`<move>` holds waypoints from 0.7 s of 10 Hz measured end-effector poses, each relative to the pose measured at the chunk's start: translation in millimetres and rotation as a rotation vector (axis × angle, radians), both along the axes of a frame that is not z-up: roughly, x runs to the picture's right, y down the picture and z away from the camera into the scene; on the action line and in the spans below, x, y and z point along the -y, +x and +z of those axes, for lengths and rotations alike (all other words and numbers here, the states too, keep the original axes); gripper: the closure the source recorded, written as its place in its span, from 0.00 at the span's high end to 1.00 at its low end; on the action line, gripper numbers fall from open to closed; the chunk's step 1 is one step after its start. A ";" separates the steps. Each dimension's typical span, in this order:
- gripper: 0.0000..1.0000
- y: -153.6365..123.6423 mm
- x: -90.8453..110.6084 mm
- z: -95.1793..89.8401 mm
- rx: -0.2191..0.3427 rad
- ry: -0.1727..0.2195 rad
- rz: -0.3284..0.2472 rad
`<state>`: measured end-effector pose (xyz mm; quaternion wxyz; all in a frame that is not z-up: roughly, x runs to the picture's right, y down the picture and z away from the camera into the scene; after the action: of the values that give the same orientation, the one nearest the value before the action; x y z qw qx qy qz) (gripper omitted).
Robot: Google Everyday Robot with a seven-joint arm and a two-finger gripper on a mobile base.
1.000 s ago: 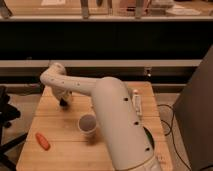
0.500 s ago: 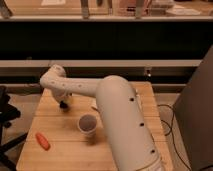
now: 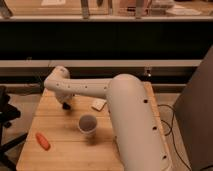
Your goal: Place the eraser on the white sponge
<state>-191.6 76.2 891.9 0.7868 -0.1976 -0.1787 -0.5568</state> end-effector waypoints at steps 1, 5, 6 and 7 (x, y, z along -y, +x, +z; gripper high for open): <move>0.01 8.6 2.9 -0.2 -0.001 0.002 0.010; 0.01 30.6 5.1 -8.4 0.012 0.002 0.052; 0.01 41.1 5.5 -6.5 0.008 0.002 0.066; 0.01 54.7 8.0 -5.4 0.008 0.005 0.080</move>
<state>-136.9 68.2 886.6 0.8082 -0.1861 -0.1883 -0.5260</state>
